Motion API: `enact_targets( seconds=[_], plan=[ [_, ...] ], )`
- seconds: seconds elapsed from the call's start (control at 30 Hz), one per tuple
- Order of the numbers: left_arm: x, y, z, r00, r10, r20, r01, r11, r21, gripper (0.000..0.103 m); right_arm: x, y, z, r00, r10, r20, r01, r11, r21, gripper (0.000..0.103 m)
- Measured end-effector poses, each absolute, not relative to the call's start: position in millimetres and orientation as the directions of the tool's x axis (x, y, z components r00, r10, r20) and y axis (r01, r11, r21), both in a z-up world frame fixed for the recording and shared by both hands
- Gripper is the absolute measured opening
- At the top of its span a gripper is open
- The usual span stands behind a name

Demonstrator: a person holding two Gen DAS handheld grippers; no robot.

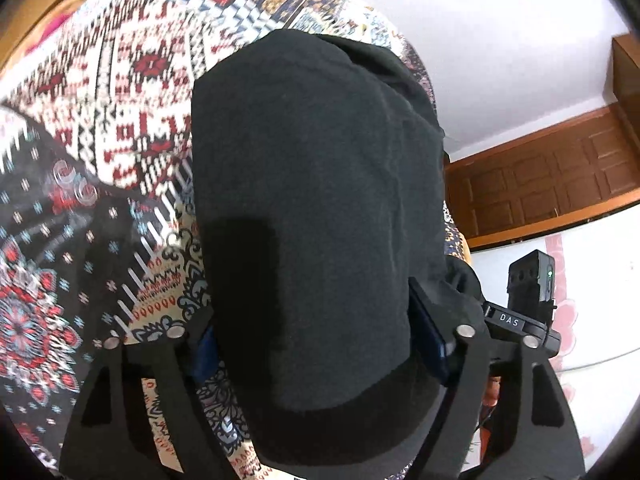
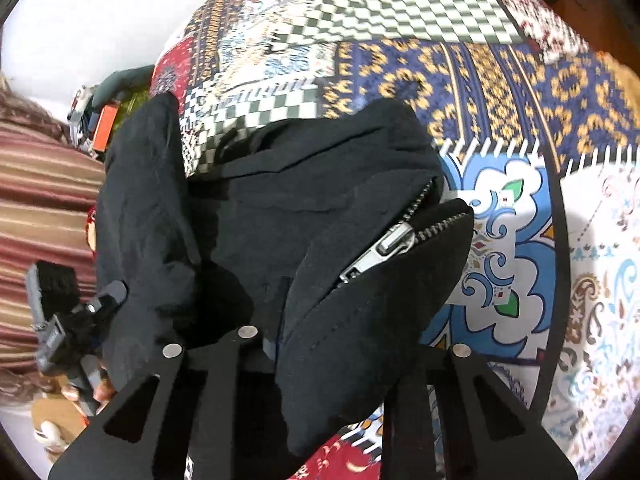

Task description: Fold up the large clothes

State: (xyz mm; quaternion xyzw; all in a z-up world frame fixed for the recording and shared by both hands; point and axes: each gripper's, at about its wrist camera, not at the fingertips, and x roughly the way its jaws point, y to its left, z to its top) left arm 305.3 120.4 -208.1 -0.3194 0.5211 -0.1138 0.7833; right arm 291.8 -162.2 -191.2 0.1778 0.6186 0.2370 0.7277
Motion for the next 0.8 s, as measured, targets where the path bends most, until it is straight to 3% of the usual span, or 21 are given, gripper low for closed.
enact_targets(
  seconds=[0.47, 0.8],
  plan=[
    [315, 192, -61, 0.662, -0.401, -0.634, 0.021, 0.855, -0.518, 0.073, 322, -67, -86, 0.283, 0.628, -0.724, -0.309, 0.775, 0.551, 0.019],
    [375, 297, -48, 0.679, -0.395, -0.619, -0.029, 0.827, -0.561, 0.073, 372, 15, -81, 0.292, 0.662, -0.69, -0.344, 0.746, 0.57, 0.019]
  ],
)
